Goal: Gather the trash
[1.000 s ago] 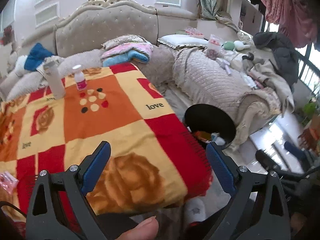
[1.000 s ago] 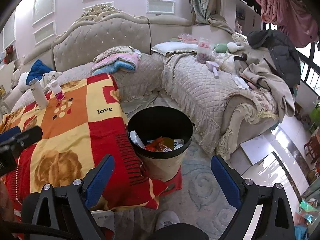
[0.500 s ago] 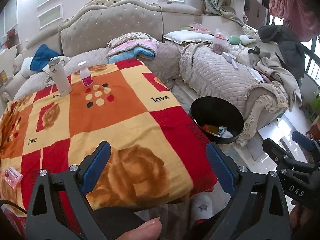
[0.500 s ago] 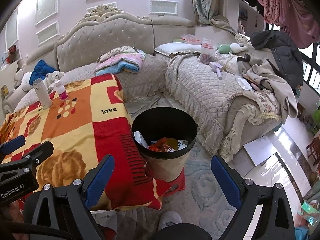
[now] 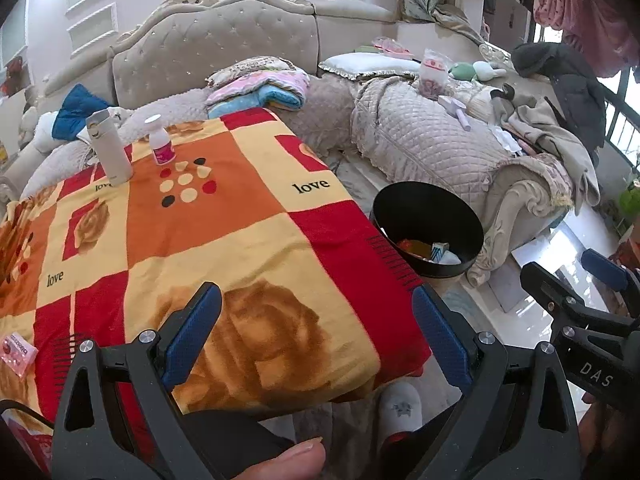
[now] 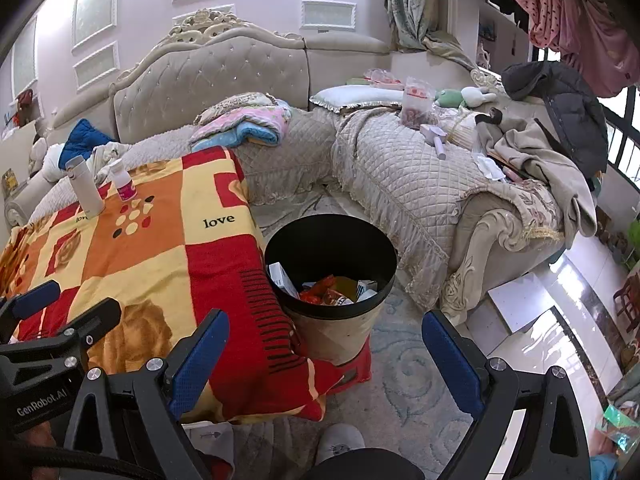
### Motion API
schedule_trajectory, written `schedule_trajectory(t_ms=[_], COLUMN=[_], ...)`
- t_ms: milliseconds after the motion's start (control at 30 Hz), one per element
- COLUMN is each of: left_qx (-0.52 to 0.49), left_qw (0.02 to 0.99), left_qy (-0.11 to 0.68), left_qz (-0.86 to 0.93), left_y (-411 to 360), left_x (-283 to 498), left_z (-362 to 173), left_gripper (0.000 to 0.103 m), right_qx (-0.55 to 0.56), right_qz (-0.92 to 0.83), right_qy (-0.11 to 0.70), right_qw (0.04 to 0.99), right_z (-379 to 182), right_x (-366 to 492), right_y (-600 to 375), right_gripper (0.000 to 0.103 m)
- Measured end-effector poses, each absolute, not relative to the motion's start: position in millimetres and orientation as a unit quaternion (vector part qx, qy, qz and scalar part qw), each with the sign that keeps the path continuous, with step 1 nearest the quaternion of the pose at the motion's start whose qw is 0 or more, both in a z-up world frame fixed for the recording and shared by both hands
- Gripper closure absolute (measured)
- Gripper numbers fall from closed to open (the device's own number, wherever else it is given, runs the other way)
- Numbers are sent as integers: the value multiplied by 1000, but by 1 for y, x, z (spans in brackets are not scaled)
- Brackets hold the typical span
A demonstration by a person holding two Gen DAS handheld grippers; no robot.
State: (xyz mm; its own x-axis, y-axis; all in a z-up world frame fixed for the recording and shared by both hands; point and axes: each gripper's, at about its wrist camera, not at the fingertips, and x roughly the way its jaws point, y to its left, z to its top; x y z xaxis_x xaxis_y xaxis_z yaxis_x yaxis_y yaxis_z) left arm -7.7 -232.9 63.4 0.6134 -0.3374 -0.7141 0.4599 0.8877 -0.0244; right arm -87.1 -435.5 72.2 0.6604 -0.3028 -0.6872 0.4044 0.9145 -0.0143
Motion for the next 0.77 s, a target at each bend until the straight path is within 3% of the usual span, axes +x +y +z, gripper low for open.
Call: schedule_trajectory(t_ms=[767], left_qx=[63], left_qw=[900], left_qy=[365], left_qz=[-229], left_y=[-227], left_x=[-13], left_z=[66], left_gripper=[7], right_qx=[70], right_qz=[-193], right_qy=[363], right_qw=[909], right_z=[71], right_x=[-88], right_y=[-434], right_gripper=[7])
